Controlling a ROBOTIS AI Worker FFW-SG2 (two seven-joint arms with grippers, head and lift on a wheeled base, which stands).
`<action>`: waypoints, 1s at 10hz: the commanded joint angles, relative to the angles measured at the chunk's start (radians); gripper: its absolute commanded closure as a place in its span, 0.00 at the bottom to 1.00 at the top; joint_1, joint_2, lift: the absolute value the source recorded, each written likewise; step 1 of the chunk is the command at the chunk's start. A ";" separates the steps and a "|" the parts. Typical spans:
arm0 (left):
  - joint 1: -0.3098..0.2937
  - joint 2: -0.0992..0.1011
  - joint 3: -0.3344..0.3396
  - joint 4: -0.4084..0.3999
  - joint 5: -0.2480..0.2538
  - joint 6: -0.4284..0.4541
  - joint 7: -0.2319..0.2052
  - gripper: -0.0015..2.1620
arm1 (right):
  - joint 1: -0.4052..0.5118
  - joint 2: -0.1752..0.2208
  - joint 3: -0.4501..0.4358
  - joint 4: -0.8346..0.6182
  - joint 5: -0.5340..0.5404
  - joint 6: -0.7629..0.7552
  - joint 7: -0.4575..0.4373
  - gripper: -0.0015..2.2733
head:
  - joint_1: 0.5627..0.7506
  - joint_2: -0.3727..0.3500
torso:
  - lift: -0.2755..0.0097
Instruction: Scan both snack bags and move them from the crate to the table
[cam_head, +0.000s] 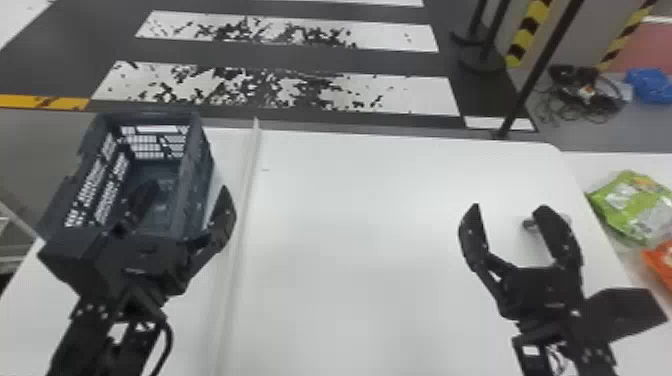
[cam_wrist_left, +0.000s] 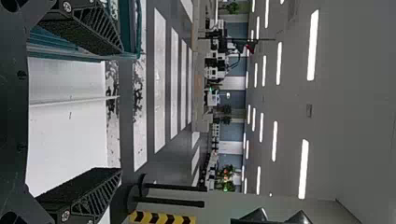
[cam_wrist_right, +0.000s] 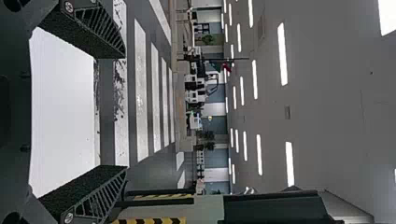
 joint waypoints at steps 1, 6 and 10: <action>0.004 0.000 -0.001 -0.007 0.000 0.000 0.000 0.05 | 0.005 0.000 0.000 -0.005 0.000 -0.010 -0.005 0.04 | 0.70 0.45 | 0.66; 0.021 0.000 0.001 -0.027 -0.006 0.006 0.006 0.05 | 0.012 -0.003 0.003 -0.012 -0.001 -0.016 -0.010 0.04 | 0.70 0.45 | 0.66; 0.031 0.000 0.001 -0.039 -0.009 0.006 0.006 0.05 | 0.020 -0.005 0.008 -0.020 -0.001 -0.016 -0.014 0.04 | 0.70 0.45 | 0.66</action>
